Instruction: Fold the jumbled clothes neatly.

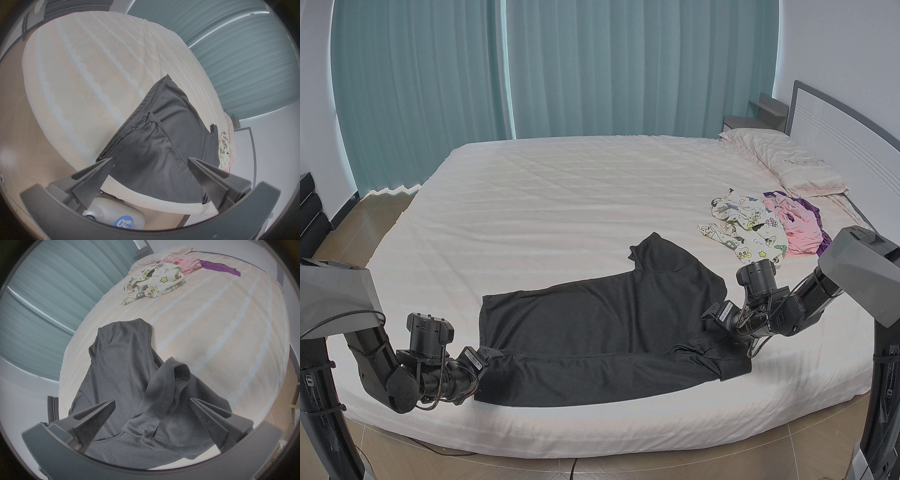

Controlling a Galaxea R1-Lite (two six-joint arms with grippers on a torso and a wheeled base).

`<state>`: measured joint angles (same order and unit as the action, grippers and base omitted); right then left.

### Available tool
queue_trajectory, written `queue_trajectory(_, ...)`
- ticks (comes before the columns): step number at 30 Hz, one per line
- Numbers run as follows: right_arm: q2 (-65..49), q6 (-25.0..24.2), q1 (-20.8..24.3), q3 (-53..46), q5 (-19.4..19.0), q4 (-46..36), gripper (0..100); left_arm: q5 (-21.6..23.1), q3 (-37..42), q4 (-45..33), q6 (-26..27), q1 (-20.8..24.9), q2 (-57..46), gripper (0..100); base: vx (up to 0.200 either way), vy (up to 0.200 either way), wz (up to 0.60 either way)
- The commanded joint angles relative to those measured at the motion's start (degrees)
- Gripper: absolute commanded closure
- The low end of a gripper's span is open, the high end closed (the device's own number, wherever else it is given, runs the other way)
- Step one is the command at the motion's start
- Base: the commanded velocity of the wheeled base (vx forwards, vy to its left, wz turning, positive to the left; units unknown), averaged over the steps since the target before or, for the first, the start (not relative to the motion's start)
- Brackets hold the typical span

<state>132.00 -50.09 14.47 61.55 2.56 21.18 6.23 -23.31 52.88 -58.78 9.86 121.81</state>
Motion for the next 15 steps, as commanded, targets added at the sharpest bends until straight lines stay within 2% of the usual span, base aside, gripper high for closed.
queue_trajectory(1, 1.6, -0.1, -0.1, 0.9, 0.1, 0.6, 0, 0.0, -0.1, 0.0, 0.0, 0.0, 0.1, 0, 0.000, 0.000, 0.00)
queue_trajectory(9, 5.2, 0.1, -0.1, 2.4, 0.5, 5.2, 0, 0.0, 0.0, 0.0, 0.0, 0.0, 0.1, 0, 0.000, 0.000, 0.00)
queue_trajectory(14, 6.7, 0.3, -0.1, 3.1, 4.6, 7.9, 0, -0.1, 0.0, 0.0, 0.0, 0.0, 0.1, 0, 0.000, 0.000, 0.00)
queue_trajectory(15, 6.8, 0.3, -0.1, 3.1, 4.8, 8.1, 100, -0.1, 0.0, 0.0, 0.0, 0.0, 0.1, 0, 0.000, 0.000, 0.00)
